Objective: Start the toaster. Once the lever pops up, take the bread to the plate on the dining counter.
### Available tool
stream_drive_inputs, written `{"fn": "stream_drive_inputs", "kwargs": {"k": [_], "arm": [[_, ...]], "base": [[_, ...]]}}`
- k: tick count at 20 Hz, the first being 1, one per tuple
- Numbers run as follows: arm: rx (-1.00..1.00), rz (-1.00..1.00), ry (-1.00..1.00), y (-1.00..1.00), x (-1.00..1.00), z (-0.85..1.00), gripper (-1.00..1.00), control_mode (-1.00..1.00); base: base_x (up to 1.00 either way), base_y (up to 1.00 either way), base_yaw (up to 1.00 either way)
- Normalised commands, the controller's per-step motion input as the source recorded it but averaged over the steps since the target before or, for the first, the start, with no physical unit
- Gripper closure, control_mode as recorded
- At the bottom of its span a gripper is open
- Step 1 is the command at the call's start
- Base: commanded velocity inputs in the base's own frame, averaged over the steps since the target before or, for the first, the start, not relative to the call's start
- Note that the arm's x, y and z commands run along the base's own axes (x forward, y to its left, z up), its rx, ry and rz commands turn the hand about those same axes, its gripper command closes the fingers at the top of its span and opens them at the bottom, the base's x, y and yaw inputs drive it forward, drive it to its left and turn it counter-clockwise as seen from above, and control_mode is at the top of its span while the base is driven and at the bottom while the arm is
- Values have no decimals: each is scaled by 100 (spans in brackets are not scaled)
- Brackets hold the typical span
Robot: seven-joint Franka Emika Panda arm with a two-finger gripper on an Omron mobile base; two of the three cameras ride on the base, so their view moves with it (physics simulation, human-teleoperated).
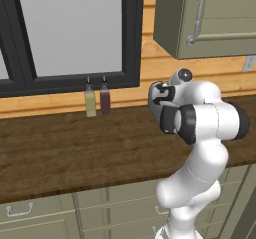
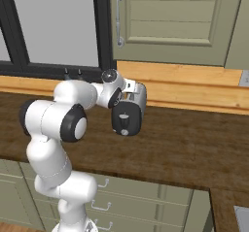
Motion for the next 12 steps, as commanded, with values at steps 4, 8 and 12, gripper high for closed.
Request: {"fn": "stream_drive_inputs", "kwargs": {"k": [4, 8, 12], "arm": [[0, 0, 0, 0, 13, -7, -100, -100], [0, 0, 0, 0, 16, -7, -100, -100], [1, 0, 0, 0, 13, -8, -100, -100]], "base": [[0, 0, 0], [0, 0, 0], [0, 0, 0]]}}
